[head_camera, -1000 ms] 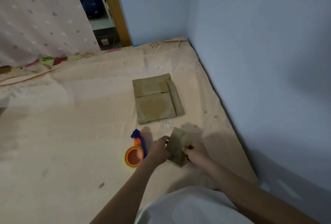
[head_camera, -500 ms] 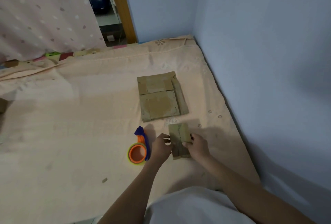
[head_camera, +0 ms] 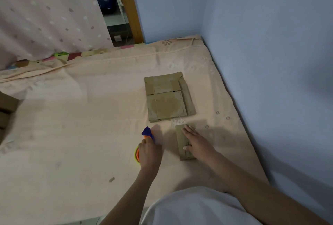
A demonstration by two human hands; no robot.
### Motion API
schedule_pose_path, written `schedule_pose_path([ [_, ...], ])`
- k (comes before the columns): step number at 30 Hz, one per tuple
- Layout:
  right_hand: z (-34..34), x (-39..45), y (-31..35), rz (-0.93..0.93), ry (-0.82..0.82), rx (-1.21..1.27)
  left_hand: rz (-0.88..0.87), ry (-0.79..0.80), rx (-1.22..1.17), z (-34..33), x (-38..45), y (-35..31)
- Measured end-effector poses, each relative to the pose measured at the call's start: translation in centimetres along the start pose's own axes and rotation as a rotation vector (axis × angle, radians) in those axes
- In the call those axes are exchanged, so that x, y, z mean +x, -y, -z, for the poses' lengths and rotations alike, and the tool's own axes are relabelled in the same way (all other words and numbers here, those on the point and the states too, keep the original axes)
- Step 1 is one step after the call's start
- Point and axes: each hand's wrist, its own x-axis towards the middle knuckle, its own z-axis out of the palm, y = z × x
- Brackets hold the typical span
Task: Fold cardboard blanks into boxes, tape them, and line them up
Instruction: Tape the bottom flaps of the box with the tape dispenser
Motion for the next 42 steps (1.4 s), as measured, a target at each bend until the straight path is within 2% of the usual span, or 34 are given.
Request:
schedule_pose_path([
  [3,-0.3,0.2,0.3,-0.007,-0.024,0.006,0.093,0.058,0.118,-0.1,0.0,1.7],
  [8,-0.1,0.0,0.6,-0.009,-0.031,-0.001,0.140,0.143,-0.026,0.0,-0.2,1.6],
  [14,0.6,-0.3,1.0,0.051,-0.069,-0.067,0.164,0.059,-0.045,2.1,0.4,1.2],
  [17,0.2,-0.2,1.2,0.101,-0.074,-0.116,0.070,0.040,0.047,2.8,1.0,1.6],
  [25,0.1,-0.7,1.5,0.165,-0.117,-0.206,0.001,0.026,-0.064,4.5,0.8,2.4],
  [31,0.4,-0.7,2.2,0.168,-0.106,-0.179,-0.062,0.057,-0.155,7.0,0.6,2.6],
  [34,0.7,-0.9,3.0,0.157,-0.179,-0.072,-0.091,0.077,-0.188,8.4,0.3,3.1],
  [38,1.9,-1.1,4.4,0.107,-0.374,0.144,-0.127,0.105,-0.235,10.6,-0.5,3.3],
  [40,2.5,-1.2,5.1,0.095,-0.418,0.231,-0.171,0.114,-0.236,11.6,-1.1,3.4],
  [42,3.5,-1.4,6.0,0.007,-0.421,0.384,-0.225,0.134,-0.231,12.6,-1.7,3.3],
])
